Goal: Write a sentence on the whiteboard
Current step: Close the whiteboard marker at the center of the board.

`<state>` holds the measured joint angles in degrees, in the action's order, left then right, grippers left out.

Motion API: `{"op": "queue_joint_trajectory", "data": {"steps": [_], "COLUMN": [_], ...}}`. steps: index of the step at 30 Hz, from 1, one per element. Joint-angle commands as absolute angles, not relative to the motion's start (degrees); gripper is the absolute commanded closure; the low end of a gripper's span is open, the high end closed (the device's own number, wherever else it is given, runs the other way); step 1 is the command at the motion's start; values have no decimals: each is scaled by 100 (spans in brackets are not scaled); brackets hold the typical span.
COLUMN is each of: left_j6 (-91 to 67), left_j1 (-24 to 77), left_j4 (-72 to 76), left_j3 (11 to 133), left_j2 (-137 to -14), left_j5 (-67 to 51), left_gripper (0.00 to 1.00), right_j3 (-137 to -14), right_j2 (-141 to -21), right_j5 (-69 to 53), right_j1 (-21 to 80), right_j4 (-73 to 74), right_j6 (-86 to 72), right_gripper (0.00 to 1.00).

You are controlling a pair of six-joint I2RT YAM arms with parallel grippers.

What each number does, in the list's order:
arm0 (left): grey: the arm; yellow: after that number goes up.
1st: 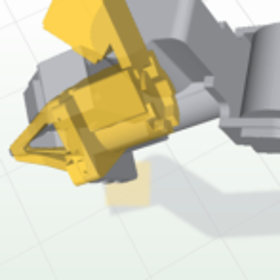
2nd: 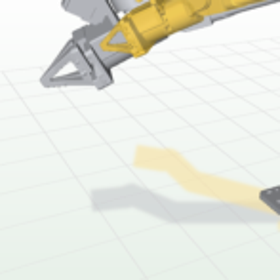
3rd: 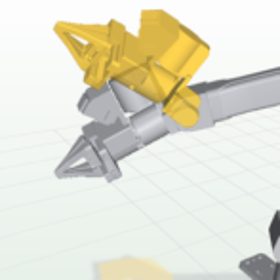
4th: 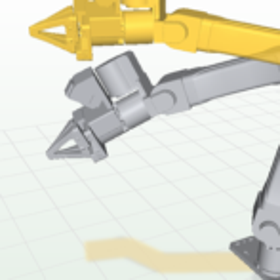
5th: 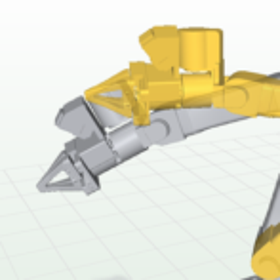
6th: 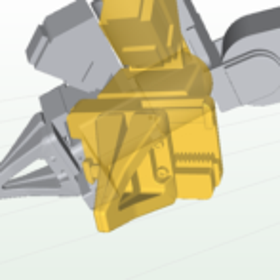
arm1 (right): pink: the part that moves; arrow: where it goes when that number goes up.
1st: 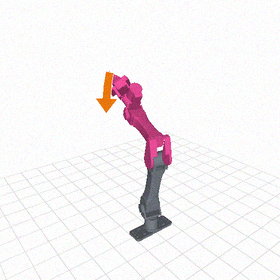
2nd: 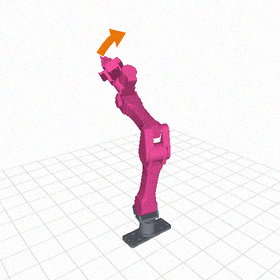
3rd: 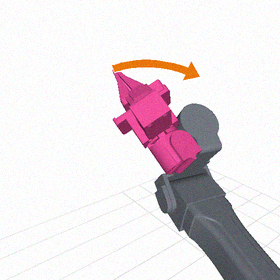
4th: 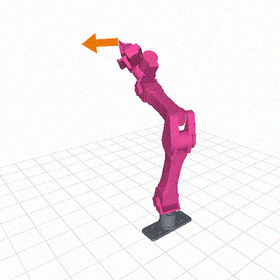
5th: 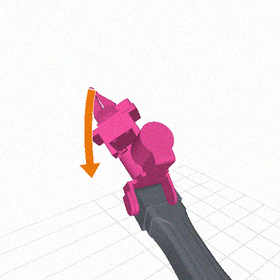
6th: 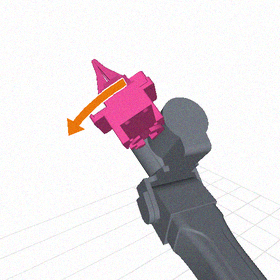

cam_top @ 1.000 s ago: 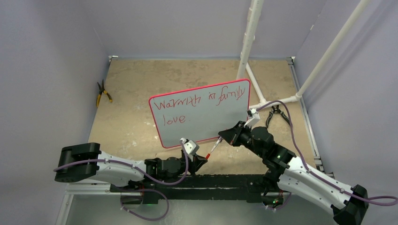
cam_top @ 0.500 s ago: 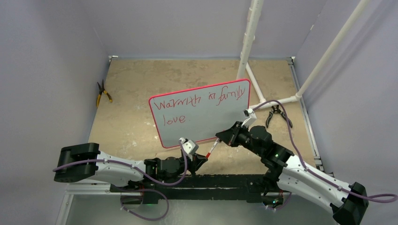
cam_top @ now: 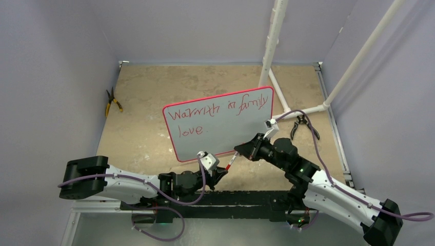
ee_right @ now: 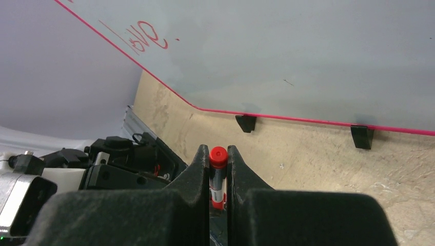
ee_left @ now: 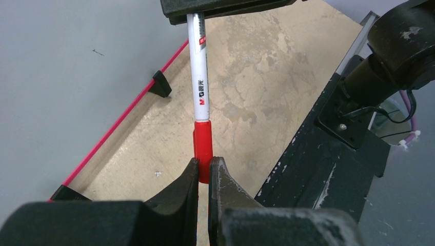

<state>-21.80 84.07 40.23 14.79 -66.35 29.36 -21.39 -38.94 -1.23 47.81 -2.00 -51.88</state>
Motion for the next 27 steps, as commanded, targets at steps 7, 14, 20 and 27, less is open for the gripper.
{"op": "queue_joint_trajectory", "data": {"steps": [7, 14, 20, 27], "left_j6": [-1662, -1393, -1260, -1164], "left_j1": [8256, 8113, 7905, 7691], "left_j4": [5679, 5944, 6042, 6266], "left_j3": [1556, 1624, 1677, 1708], "left_j2": [-6788, -6763, -6690, -6690], "left_j5": [2955, 2671, 2363, 2085], "left_gripper": [100, 100, 100, 100], "right_j3": [-2105, -2200, -2249, -2232], "right_j2": [-3943, -4465, -4835, -4978], "right_j5": [-466, -778, -935, -1089], "right_j1": [4834, 4834, 4838, 4859], "right_j4": [-39, 132, 189, 252], "right_j6": [-4951, -4718, -4456, -4438], "right_gripper": [100, 100, 100, 100]}}
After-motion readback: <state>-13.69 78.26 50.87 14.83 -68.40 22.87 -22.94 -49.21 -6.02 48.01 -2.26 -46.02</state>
